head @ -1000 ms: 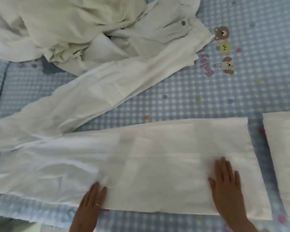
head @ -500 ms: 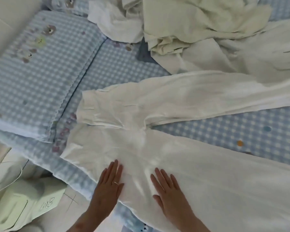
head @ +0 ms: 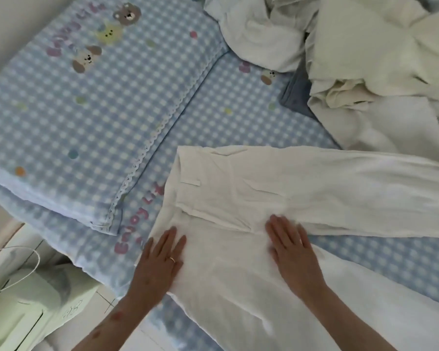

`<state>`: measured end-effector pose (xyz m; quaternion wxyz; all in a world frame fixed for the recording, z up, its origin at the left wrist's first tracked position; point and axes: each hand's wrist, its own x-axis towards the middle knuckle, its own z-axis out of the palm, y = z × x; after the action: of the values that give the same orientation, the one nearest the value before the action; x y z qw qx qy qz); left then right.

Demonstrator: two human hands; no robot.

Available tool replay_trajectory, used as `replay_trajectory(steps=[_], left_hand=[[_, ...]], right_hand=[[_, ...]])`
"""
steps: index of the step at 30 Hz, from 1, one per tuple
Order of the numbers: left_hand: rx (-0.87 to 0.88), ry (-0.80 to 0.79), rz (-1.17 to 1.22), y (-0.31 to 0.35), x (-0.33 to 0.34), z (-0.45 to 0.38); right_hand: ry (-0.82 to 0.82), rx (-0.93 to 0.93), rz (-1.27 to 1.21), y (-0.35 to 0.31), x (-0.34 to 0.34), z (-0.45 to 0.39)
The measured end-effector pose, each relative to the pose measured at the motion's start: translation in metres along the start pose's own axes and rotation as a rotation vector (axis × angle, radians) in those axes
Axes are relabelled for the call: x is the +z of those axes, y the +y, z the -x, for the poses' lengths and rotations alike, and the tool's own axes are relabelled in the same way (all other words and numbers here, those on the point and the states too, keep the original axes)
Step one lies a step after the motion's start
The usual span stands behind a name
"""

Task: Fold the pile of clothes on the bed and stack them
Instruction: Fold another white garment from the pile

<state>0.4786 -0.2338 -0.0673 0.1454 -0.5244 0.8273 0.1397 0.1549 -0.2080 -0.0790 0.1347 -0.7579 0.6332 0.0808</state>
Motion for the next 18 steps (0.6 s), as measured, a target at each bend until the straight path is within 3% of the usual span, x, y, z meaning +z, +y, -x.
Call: replay_trajectory(steps=[3, 5, 7, 14, 16, 18], left_hand=[[-0.003, 0.08, 0.056, -0.018, -0.014, -0.017], [-0.016, 0.283, 0.119, -0.017, -0.027, -0.049], [0.012, 0.368, 0.133, -0.012, -0.048, -0.105], [-0.014, -0.074, -0.015, -0.031, -0.097, -0.27], [0.055, -0.09, -0.083, -0.031, -0.1, -0.28], [0.104, -0.041, -0.044, -0.033, -0.106, -0.282]], right_hand=[[0.063, 0.271, -0.009, 0.049, -0.031, -0.038], [0.133, 0.306, -0.041, 0.076, -0.048, -0.062], [0.084, 0.286, -0.096, 0.096, -0.061, -0.092], [-0.224, 0.258, 0.068, 0.151, -0.065, -0.172], [-0.284, 0.276, 0.097, 0.16, -0.068, -0.179], [-0.237, 0.282, 0.093, 0.166, -0.077, -0.179]])
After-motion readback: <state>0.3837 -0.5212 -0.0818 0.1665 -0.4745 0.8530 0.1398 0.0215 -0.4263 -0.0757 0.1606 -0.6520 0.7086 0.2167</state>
